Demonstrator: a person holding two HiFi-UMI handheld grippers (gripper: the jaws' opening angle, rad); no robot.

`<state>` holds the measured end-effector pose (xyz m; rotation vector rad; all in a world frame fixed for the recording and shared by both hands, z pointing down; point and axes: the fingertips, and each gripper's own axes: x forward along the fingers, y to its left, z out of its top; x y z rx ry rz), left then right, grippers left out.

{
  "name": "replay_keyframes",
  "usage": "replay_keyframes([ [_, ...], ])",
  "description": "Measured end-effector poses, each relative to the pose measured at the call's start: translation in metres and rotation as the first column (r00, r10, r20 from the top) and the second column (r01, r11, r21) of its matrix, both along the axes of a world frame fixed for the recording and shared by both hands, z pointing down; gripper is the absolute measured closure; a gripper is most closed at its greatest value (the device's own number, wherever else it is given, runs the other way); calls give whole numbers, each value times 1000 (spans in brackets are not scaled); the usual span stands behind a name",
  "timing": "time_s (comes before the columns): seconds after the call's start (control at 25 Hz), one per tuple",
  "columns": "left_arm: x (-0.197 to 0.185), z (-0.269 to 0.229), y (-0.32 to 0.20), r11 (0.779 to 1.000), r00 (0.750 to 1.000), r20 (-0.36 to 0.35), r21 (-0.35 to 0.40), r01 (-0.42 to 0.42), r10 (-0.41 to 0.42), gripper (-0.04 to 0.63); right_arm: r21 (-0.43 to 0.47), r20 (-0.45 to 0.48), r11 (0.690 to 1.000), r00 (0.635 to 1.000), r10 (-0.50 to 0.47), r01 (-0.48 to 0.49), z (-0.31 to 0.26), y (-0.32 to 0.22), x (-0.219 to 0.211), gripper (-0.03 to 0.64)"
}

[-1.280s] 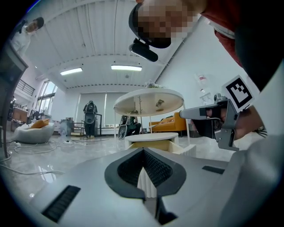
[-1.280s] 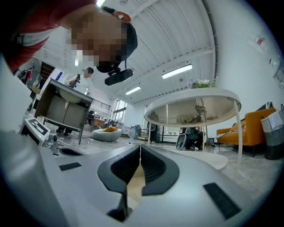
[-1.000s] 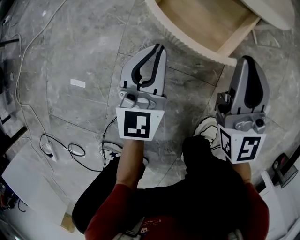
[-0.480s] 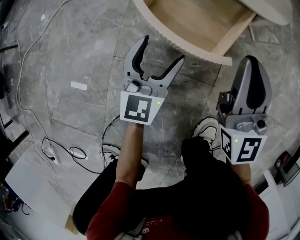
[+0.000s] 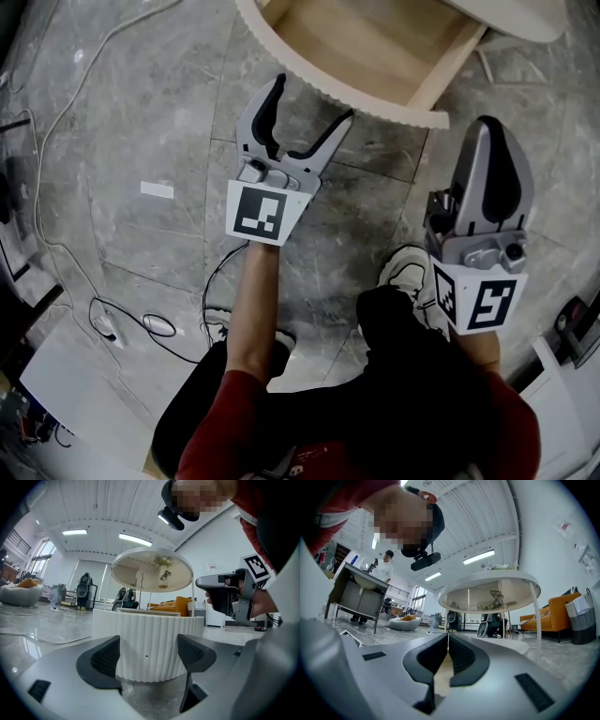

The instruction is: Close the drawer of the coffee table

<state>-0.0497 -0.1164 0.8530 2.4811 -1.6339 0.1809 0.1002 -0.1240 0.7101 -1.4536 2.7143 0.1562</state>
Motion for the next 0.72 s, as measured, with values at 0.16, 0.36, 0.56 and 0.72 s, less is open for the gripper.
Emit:
replay_keyframes([
  [0.16,8,-1,-22,1000,1000,23,7,-16,16,212,-4,5,1000,1000,8,-8,3,-6,7,594],
  [0.36,22,-3,-53,999,999,25,18,-34,33,213,-11,15,1000,1000,25,-25,5,-14,19,594],
  [0.56,36,-6,-87,998,999,-7,47,-39,39,212,-21,20,999,999,48,-47,7,-19,34,594],
  [0.72,46,-12,-114,993,999,-2,113,-35,35,212,-33,23,998,998,57,-56,11,-23,43,594],
])
